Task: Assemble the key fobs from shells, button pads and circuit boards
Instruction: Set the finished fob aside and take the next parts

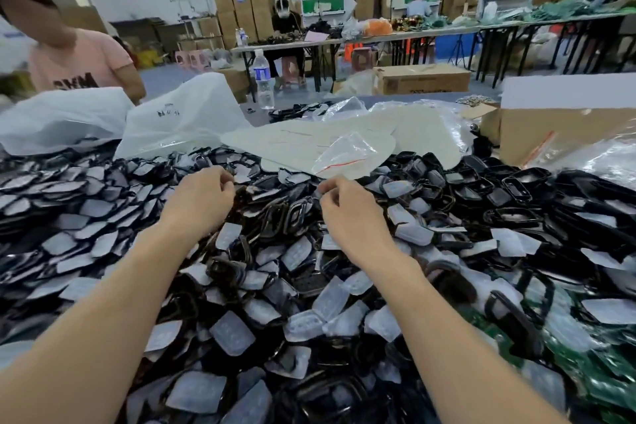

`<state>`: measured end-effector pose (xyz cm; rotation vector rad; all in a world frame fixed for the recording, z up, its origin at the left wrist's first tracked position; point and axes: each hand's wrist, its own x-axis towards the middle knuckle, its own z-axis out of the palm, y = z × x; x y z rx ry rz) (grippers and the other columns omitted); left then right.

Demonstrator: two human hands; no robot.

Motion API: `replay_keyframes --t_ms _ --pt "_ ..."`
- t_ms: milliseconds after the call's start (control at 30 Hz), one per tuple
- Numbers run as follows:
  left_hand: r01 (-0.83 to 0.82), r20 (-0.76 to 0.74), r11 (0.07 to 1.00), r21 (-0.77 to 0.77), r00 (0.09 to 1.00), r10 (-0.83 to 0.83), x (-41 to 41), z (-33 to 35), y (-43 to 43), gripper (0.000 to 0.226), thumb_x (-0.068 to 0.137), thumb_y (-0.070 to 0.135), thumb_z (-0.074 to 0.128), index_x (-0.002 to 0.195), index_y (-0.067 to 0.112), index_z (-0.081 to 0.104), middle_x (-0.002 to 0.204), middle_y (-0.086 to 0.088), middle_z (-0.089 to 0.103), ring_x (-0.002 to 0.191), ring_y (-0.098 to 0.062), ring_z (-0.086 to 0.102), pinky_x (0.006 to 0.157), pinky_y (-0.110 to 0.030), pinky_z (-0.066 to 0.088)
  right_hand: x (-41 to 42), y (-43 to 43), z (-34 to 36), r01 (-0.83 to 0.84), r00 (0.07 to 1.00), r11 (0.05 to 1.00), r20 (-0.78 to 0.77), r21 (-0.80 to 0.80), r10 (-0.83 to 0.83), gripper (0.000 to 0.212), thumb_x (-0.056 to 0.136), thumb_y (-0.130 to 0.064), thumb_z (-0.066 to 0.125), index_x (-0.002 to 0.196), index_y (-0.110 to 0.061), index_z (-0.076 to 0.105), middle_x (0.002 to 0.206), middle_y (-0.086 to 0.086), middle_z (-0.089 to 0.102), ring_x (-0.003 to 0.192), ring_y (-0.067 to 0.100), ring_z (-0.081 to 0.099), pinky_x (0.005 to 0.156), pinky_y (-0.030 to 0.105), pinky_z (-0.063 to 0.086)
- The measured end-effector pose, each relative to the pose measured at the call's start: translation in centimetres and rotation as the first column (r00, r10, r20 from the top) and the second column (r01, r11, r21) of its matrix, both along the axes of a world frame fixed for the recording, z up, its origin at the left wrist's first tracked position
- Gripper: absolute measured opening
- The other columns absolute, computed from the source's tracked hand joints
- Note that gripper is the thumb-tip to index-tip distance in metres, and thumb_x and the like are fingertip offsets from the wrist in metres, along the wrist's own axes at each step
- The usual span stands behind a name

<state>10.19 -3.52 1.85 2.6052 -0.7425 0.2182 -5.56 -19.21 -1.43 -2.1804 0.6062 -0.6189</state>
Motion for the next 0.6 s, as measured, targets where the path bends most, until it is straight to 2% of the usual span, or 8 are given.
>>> replay_keyframes --t_ms 100,200,300,433,533,600 --pt "-0.038 0.001 0.996 0.078 0.999 0.039 2.6 0.0 0.8 0.028 0.102 0.019 0.046 0.123 0.013 0.063 0.118 -0.008 0.068 0.097 -0.026 0.057 0.078 -0.033 0.042 1.8 0.8 0.5 -0.031 0.999 0.999 0.012 -0.009 0.031 0.026 0.103 -0.019 0.040 0.118 -0.021 0.061 0.112 0.005 0.064 0.092 0.025 0.059 0.074 0.036 0.045" --pt "-0.011 -0.014 0.989 0.147 1.000 0.013 4.7 -0.4 1.4 0.025 0.104 0.024 0.049 0.123 0.015 0.062 0.116 -0.006 0.068 0.096 -0.023 0.057 0.075 -0.032 0.040 3.3 1.5 0.9 -0.043 0.999 0.998 -0.012 -0.041 0.043 0.024 0.103 -0.021 0.040 0.116 -0.023 0.059 0.110 0.004 0.063 0.100 0.026 0.059 0.076 0.036 0.046" --pt "0.028 -0.019 0.985 0.173 1.000 -0.025 6.0 -0.8 1.6 0.027 0.104 0.025 0.050 0.125 0.014 0.062 0.120 -0.007 0.067 0.107 -0.027 0.060 0.080 -0.033 0.043 4.8 1.8 1.4 -0.054 0.998 0.996 -0.025 -0.066 0.053 0.024 0.102 -0.021 0.041 0.117 -0.022 0.060 0.111 0.004 0.064 0.101 0.026 0.059 0.078 0.036 0.045" --pt "0.117 -0.058 0.964 0.240 0.993 -0.106 6.9 -1.6 0.7 0.037 0.101 0.031 0.057 0.132 0.012 0.059 0.125 -0.010 0.066 0.117 -0.030 0.060 0.099 -0.042 0.049 6.0 2.2 2.0 -0.052 0.998 0.994 -0.041 -0.098 0.048 0.028 0.101 -0.020 0.041 0.120 -0.021 0.061 0.115 0.005 0.064 0.106 0.028 0.058 0.092 0.044 0.049" --pt "0.123 -0.026 0.928 0.352 0.992 -0.122 7.2 -2.4 0.2 0.044 0.100 0.038 0.057 0.137 0.017 0.055 0.130 -0.009 0.060 0.122 -0.031 0.055 0.100 -0.043 0.047 6.3 2.2 1.7 -0.046 0.998 0.993 -0.037 -0.105 0.043 0.028 0.102 -0.020 0.040 0.119 -0.022 0.061 0.114 0.004 0.064 0.106 0.027 0.058 0.091 0.043 0.049" --pt "0.110 0.013 0.925 0.363 0.992 -0.123 7.3 -2.7 0.1 0.040 0.100 0.037 0.055 0.136 0.017 0.056 0.130 -0.010 0.058 0.121 -0.032 0.054 0.099 -0.043 0.047 6.2 2.0 1.5 -0.040 0.999 0.995 -0.033 -0.096 0.037 0.028 0.102 -0.020 0.039 0.118 -0.023 0.061 0.111 0.003 0.064 0.103 0.026 0.059 0.087 0.041 0.049"
